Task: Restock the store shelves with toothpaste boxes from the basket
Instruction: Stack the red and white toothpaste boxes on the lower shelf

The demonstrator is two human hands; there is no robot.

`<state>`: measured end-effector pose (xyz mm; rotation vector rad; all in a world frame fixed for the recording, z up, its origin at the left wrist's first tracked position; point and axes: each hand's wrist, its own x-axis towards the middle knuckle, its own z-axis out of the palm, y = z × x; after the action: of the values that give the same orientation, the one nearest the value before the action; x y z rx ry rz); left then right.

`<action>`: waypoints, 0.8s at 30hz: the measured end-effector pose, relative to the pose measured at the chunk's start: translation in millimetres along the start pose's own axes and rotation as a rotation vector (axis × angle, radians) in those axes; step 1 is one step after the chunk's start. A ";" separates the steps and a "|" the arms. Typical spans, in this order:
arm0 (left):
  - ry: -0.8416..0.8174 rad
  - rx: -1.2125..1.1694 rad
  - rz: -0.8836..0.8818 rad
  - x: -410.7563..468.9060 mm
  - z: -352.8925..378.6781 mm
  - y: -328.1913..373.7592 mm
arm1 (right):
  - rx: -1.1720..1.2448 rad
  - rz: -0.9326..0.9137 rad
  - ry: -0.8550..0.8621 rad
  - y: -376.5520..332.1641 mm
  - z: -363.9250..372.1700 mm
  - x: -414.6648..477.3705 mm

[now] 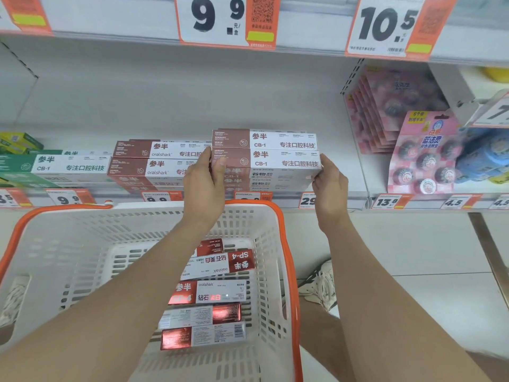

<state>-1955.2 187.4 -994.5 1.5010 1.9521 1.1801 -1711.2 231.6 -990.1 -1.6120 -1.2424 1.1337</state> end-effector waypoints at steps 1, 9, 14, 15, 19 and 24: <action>-0.001 -0.006 -0.011 -1.3 -1.1 -1.5 | -0.004 0.027 0.027 7.4 -2.9 -0.9; 0.010 0.050 -0.003 -15.1 -15.5 -5.0 | -0.071 0.037 0.020 18.4 -2.1 -14.9; 0.002 0.088 -0.032 -14.1 -22.1 -6.3 | -0.179 -0.036 0.162 9.9 5.0 -14.9; 0.007 0.099 -0.040 -14.2 -25.7 -6.5 | -0.188 -0.091 0.266 3.8 8.0 -13.6; -0.015 0.180 -0.066 -9.6 -42.7 -8.9 | -0.281 -0.282 0.418 -12.9 27.2 -12.5; -0.268 0.208 -0.182 -7.8 -46.2 -5.5 | -0.348 0.184 0.262 16.7 18.4 -6.3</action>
<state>-1990.0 162.6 -974.6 1.4568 2.0206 0.6795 -1725.1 223.2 -1010.0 -2.0972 -1.1809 0.8077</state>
